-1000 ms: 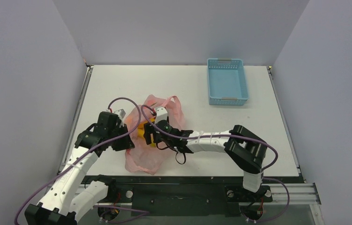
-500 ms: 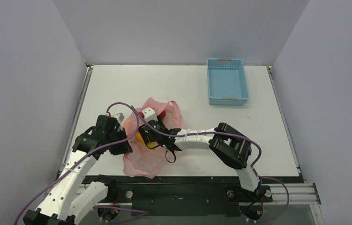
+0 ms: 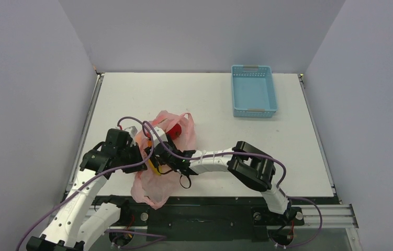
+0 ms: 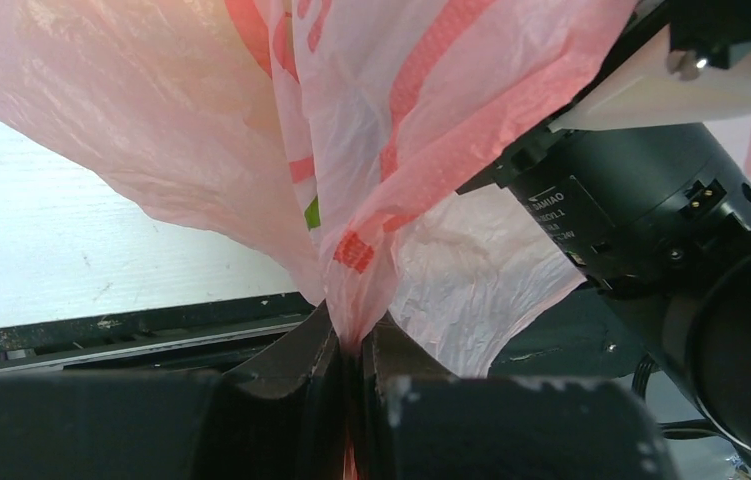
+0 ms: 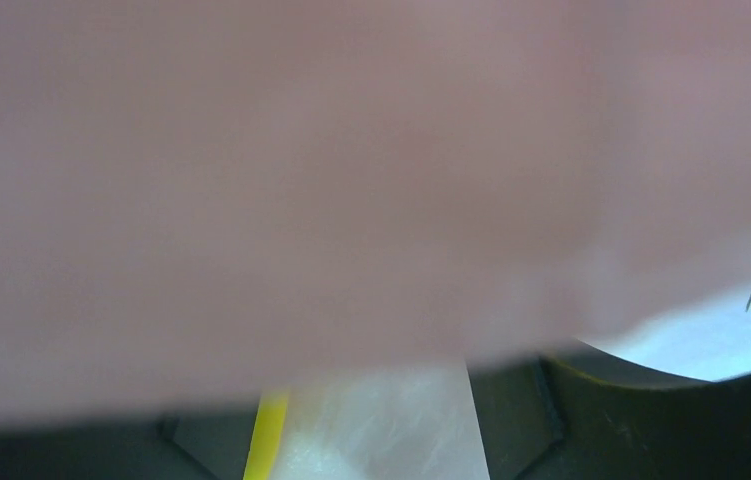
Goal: Take the fake fruits out of the plastic bag
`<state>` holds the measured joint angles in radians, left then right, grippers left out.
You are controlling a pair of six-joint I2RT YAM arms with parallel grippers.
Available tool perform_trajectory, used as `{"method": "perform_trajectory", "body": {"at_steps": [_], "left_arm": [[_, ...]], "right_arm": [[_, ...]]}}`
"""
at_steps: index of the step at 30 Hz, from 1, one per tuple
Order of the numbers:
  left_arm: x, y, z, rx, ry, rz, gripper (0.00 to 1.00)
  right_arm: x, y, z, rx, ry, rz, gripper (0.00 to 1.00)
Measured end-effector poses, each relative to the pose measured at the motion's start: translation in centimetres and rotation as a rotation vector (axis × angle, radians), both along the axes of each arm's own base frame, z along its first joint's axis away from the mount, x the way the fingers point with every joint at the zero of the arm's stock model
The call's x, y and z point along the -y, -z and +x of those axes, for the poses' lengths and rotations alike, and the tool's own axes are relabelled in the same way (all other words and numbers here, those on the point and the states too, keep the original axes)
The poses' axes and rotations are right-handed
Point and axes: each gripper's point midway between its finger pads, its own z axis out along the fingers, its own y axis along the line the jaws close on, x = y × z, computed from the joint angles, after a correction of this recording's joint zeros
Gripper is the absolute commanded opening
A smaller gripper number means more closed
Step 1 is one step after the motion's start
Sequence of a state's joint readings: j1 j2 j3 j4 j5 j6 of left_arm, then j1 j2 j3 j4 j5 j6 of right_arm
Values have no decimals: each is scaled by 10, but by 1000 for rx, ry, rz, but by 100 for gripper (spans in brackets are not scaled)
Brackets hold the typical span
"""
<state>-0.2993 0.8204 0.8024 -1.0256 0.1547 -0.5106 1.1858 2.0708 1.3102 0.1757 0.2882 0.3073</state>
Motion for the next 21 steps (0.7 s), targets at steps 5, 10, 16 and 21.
{"method": "perform_trajectory", "body": {"at_steps": [5,10,16,21], "left_arm": [[0,-1,0,3,-2,-1,5],[0,-1,0,6,-1,-2,5],[0,-1,-1,7,8,-5,4],[0,-2,-1,14,20,-7,4]], "right_arm": [[-4,1,2,2,5,4,62],[-1,4,3,-10,27,-3,63],[18,4,-6,-39,27,-61,63],[18,-32,-15,-46,-6,21,63]]}}
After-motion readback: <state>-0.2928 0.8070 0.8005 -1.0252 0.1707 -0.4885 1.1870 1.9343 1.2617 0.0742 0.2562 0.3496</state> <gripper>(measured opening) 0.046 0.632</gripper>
